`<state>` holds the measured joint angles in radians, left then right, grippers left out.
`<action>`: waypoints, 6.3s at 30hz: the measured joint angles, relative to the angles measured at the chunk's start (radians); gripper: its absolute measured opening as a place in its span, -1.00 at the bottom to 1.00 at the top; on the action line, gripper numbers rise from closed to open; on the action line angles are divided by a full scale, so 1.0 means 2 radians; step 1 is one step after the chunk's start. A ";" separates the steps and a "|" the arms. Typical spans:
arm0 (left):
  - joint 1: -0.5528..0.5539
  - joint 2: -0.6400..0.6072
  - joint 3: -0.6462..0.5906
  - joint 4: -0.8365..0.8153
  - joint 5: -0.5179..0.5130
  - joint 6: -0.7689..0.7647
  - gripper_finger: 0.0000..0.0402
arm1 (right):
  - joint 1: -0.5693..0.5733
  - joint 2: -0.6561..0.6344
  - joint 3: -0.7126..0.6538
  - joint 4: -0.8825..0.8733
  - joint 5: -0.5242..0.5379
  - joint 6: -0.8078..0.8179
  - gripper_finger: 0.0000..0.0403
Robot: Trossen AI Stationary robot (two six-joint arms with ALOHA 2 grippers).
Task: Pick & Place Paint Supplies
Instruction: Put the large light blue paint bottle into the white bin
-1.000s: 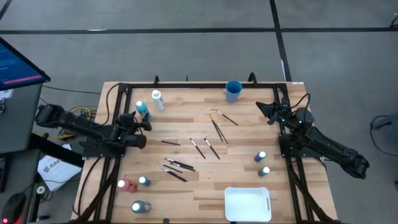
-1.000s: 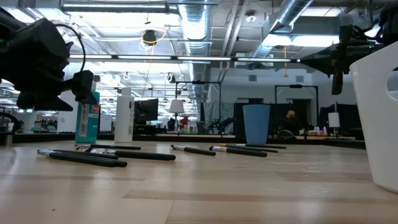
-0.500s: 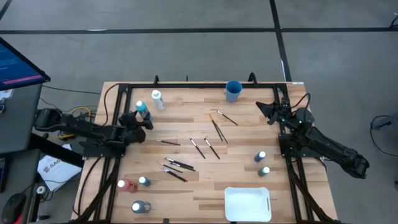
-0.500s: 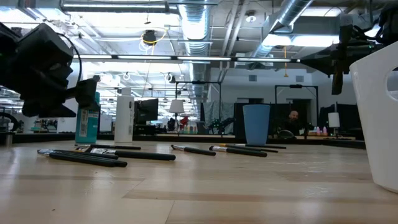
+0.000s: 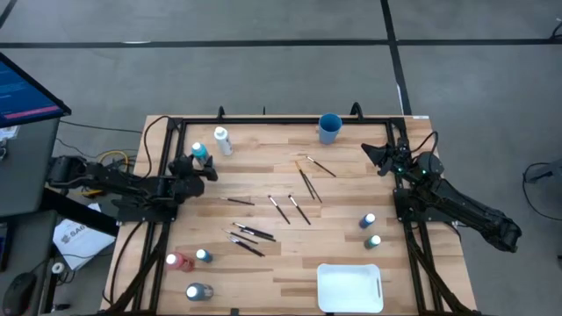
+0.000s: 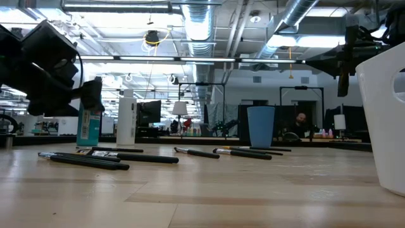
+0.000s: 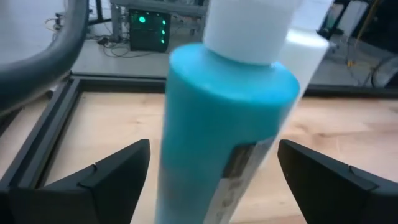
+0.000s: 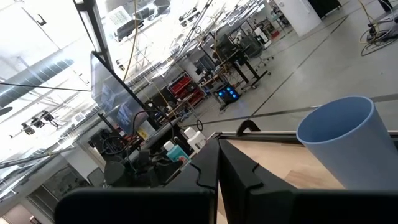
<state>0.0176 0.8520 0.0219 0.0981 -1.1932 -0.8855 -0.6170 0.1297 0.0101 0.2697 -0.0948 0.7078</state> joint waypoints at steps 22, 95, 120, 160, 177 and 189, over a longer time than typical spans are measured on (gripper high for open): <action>0.028 0.000 -0.004 0.014 0.026 0.022 0.16 | 0.000 0.000 0.000 0.000 0.000 0.000 -1.00; 0.016 0.026 0.178 0.113 0.426 0.296 0.02 | 0.197 0.809 0.912 -0.393 -0.104 -0.453 0.02; 0.016 0.026 0.178 0.113 0.445 0.314 0.02 | 0.202 0.920 0.979 -0.353 -0.153 -0.476 0.09; 0.016 0.026 0.178 0.121 0.455 0.323 0.02 | 0.193 0.960 0.974 -0.318 -0.216 -0.476 0.09; 0.016 0.026 0.178 0.120 0.456 0.323 0.02 | 0.194 0.991 0.974 -0.284 -0.244 -0.464 0.08; 0.016 0.026 0.178 0.122 0.454 0.324 0.02 | 0.189 0.989 0.974 -0.280 -0.244 -0.462 -0.30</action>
<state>0.0500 0.9043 0.3779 0.3412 -0.2848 -0.2371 -0.2382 2.1082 1.9587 -0.2911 -0.5837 -0.2169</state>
